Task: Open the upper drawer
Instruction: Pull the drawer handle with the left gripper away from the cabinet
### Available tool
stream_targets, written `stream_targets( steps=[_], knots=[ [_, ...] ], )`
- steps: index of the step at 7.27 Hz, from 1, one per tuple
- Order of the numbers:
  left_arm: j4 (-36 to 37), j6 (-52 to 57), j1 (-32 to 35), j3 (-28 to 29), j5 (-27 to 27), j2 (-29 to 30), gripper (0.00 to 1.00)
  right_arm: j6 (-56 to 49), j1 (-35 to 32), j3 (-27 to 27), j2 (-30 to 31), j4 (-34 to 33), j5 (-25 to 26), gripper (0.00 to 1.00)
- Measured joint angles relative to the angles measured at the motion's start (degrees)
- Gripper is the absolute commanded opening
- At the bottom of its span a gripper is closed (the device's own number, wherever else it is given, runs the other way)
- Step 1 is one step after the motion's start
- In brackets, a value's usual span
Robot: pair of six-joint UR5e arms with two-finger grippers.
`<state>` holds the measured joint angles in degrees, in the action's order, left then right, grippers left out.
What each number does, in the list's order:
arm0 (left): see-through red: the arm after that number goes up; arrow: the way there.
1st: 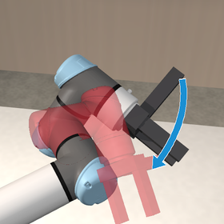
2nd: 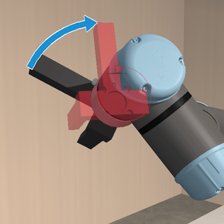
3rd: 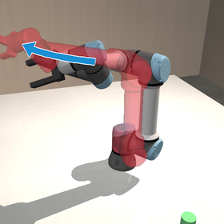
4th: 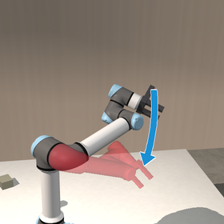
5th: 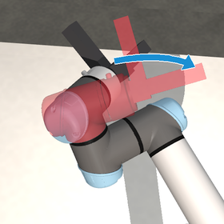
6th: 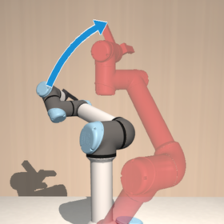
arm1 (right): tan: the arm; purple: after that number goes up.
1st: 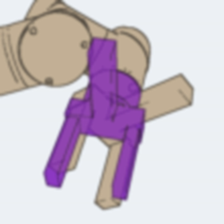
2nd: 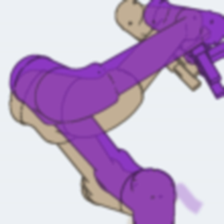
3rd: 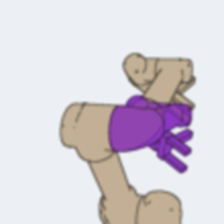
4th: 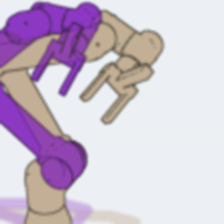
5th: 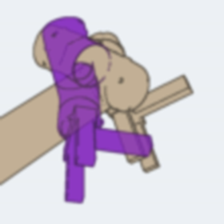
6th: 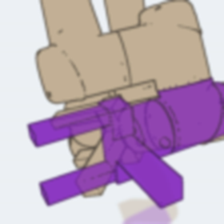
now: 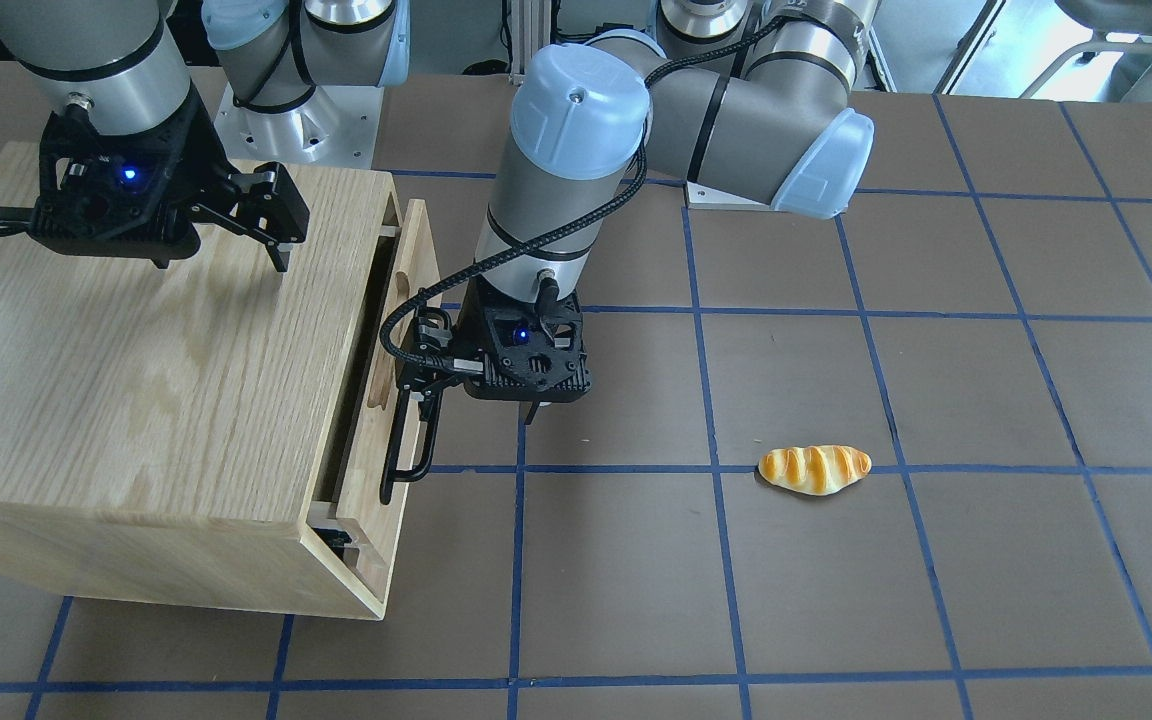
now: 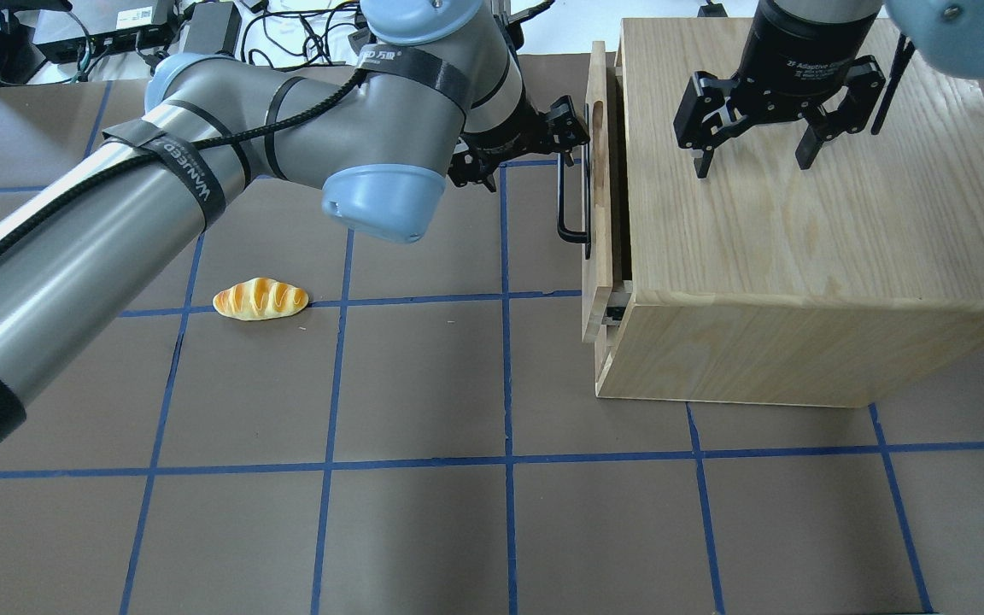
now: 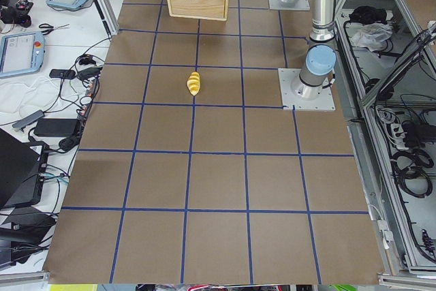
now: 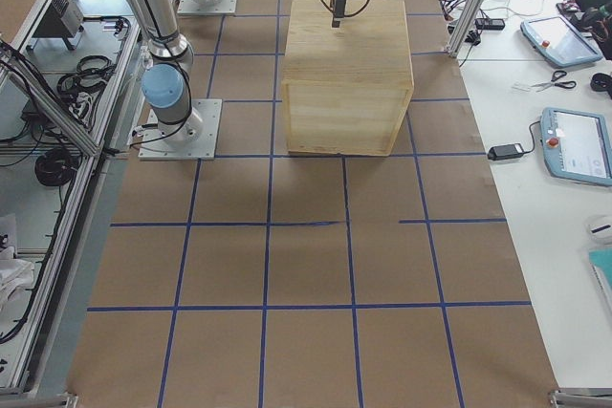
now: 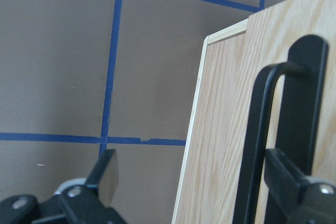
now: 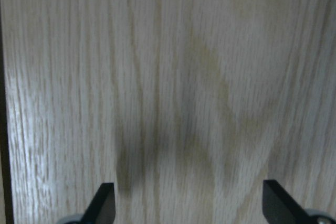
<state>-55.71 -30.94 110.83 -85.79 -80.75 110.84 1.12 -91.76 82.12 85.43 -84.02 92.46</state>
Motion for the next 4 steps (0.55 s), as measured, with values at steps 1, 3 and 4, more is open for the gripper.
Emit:
stream_targets(
  steps=[1, 3, 4],
  knots=[
    [0.01, -0.04, 0.0, 0.05, -0.07, 0.25, 1.0, -0.03, 0.0, -0.01, 0.0, 0.0, 0.0, 1.0],
    [0.07, -0.04, -0.02, 0.09, -0.13, 0.48, 1.0, -0.06, 0.0, 0.0, 0.0, 0.0, 0.0, 1.0],
    [0.07, 0.07, -0.13, 0.09, -0.19, 0.55, 1.0, -0.05, 0.0, -0.01, 0.0, 0.0, 0.0, 1.0]
  ],
)
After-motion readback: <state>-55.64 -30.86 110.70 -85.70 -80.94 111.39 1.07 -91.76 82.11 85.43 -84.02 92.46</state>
